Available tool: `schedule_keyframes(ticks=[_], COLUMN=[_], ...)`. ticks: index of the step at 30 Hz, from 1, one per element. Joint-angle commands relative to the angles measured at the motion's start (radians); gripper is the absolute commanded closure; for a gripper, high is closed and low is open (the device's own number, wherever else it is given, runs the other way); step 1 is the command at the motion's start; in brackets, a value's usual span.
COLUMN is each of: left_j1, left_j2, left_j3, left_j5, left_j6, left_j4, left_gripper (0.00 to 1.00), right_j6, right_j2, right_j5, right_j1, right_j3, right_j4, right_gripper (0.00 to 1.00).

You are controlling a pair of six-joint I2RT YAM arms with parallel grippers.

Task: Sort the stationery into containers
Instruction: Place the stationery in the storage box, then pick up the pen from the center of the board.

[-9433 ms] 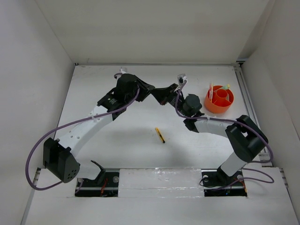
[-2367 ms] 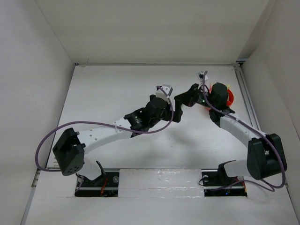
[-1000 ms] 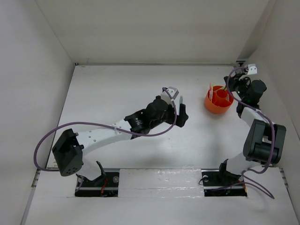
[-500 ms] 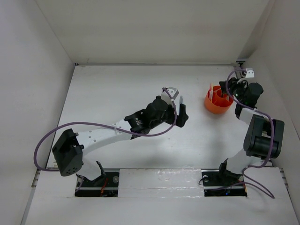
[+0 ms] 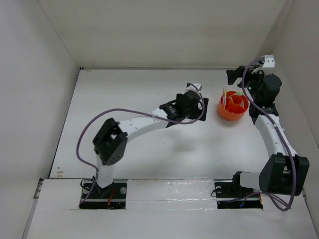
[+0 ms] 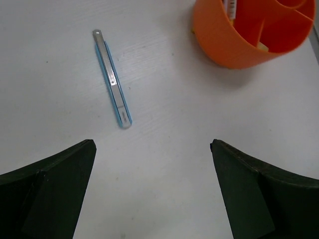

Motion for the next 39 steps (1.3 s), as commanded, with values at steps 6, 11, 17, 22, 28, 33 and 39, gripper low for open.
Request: schedule_keyframes(ticks=[6, 11, 17, 22, 28, 33, 39], left_j1=[0.02, 0.059, 0.079, 0.079, 0.079, 0.089, 0.089], left_j2=[0.419, 0.527, 0.615, 0.67, 0.701, 0.632, 0.269], left_j3=[0.549, 0.664, 0.658, 0.704, 0.723, 0.602, 0.278], left_j5=[-0.081, -0.093, -0.104, -0.073, -0.039, -0.028, -0.027], left_j6=[-0.07, -0.126, -0.126, -0.126, -0.09, -0.045, 0.037], left_j4=[-0.452, -0.54, -0.53, -0.561, -0.584, -0.515, -0.215], left_gripper=[0.02, 0.07, 0.12, 0.45, 0.92, 1.0, 1.0], right_j6=[0.069, 0.09, 0.09, 0.09, 0.108, 0.119, 0.15], right_j2=[-0.158, -0.219, -0.253, -0.282, -0.281, -0.214, -0.149], right_j5=[0.149, 0.112, 0.092, 0.081, 0.04, -0.117, -0.196], right_j1=[0.079, 0.099, 0.119, 0.119, 0.119, 0.109, 0.109], right_j3=[0.138, 0.098, 0.089, 0.08, 0.08, 0.08, 0.029], right_j4=[-0.375, -0.375, -0.375, -0.375, -0.366, -0.337, -0.269], right_gripper=[0.0, 0.0, 0.0, 0.0, 0.0, 0.0, 0.0])
